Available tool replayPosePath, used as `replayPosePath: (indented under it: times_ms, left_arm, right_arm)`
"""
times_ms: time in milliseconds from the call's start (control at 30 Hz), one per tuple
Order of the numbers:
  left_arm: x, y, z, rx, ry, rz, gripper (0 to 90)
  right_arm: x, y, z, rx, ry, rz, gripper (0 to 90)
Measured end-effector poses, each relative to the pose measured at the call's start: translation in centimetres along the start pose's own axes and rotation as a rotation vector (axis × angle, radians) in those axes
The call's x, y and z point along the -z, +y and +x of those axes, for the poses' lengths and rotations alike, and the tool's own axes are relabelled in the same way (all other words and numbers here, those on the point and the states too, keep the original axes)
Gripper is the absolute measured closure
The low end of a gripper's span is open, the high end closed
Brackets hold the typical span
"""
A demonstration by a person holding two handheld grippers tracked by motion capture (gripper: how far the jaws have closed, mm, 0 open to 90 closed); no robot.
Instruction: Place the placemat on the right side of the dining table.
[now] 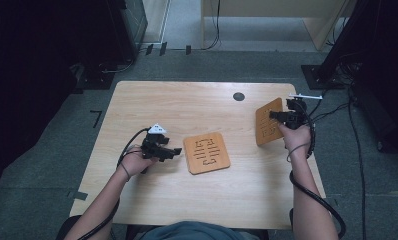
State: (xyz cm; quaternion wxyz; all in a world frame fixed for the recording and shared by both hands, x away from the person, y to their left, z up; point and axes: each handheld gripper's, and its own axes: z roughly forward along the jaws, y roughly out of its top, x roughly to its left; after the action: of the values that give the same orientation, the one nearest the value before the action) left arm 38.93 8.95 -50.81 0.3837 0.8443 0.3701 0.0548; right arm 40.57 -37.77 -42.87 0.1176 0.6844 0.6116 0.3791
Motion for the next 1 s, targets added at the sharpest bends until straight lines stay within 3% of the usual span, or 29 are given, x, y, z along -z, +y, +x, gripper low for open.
replayPosePath:
  times_ms: [333, 633, 1000]
  left_arm:
    - [0.0, 0.0, 0.0, -0.003, -0.003, -0.002, 21.1]
    - [0.0, 0.0, 0.0, -0.005, -0.003, -0.003, 21.0]
    - [0.0, 0.0, 0.0, -0.005, -0.004, -0.003, 21.0]
  right_arm:
    - [-0.3, 0.2, -1.2, -0.027, -0.025, 0.026, 82.5]
    - [-0.3, 0.2, -1.0, 0.013, -0.037, 0.059, 77.1]
    - [0.2, 0.4, -1.0, 0.027, -0.056, 0.077, 73.1]
